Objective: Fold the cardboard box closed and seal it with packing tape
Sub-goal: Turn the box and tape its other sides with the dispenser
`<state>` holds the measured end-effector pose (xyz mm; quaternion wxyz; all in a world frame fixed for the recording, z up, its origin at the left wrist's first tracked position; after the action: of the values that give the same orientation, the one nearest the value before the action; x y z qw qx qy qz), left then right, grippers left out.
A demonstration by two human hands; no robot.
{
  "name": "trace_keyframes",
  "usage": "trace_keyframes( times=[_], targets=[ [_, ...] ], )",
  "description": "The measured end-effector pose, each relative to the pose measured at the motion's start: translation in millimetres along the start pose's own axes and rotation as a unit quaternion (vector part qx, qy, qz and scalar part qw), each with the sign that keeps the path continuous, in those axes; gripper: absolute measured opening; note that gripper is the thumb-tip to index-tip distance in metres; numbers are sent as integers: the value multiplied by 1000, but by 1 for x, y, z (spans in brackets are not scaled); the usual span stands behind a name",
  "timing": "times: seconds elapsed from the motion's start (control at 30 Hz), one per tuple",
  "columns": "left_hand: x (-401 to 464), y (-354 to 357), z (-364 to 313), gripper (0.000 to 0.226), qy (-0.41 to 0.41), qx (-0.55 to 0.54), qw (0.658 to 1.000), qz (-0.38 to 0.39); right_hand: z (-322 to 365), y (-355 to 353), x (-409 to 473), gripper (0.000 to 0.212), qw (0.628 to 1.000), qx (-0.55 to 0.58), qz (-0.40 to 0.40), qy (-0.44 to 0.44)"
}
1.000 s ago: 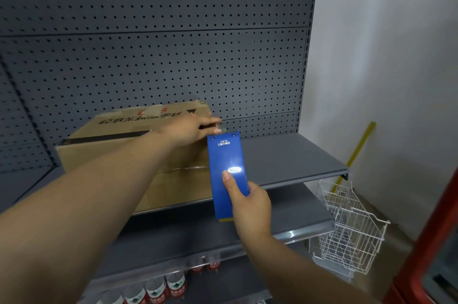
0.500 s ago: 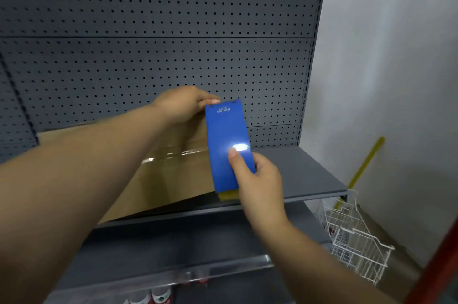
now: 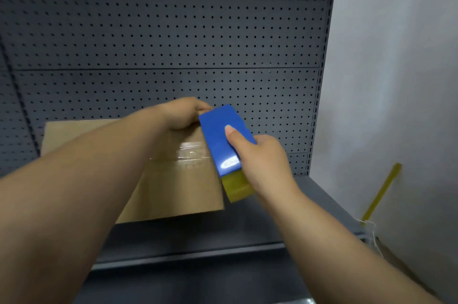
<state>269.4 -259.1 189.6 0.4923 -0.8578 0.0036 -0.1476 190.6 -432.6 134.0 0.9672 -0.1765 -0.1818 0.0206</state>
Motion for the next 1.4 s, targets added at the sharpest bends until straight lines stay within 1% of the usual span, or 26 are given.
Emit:
trace_keyframes(
  times=[0.07, 0.17, 0.23, 0.43, 0.57, 0.63, 0.73, 0.83, 0.9, 1.0, 1.13, 1.33, 1.4],
  targets=[
    [1, 1, 5, 25, 0, -15, 1000, 0, -7, 6, -3, 48, 1000, 2, -10, 4],
    [0, 0, 10, 40, -10, -6, 1000, 1, -15, 16, -10, 53, 999, 21, -25, 16],
    [-1, -1, 13, 42, -13, 0, 1000, 6, -17, 23, -14, 52, 999, 38, -32, 22],
    [-2, 4, 14, 35, -8, 0, 1000, 20, -27, 37, -33, 47, 995, 79, -52, 17],
    [-2, 10, 14, 42, -2, 39, 999, 24, -38, 45, -42, 42, 992, 110, -54, 41],
    [-2, 12, 15, 41, -4, 51, 998, 21, -38, 44, -45, 45, 991, 106, -62, 49],
    [0, 14, 14, 38, -2, 58, 998, 21, -38, 34, -51, 42, 989, 112, -83, 48],
    [2, 16, 11, 36, 6, 61, 998, 17, -38, 26, -53, 45, 988, 106, -102, 43],
    [3, 17, 10, 40, 9, 64, 998, 18, -40, 24, -54, 46, 988, 111, -102, 41],
    [5, 17, 10, 43, 13, 76, 997, 11, -44, 22, -60, 57, 986, 126, -97, 47],
    [4, 17, 10, 42, 13, 68, 998, 16, -47, 20, -73, 42, 988, 113, -94, 38],
    [3, 17, 9, 41, 16, 63, 998, 14, -51, 21, -77, 41, 988, 107, -101, 43],
    [3, 16, 11, 41, 15, 58, 998, 12, -51, 23, -82, 44, 987, 109, -108, 47]
  ],
)
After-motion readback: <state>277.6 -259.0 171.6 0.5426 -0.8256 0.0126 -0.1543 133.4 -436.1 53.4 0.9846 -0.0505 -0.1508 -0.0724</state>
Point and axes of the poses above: each hand's wrist, its own x-axis towards the middle knuckle, its own y-axis out of the palm, z = x × y, the point moved 6 cm from there along x, towards the middle knuckle, and after that the axes turned 13 degrees about -x, right-handed, at the moved point
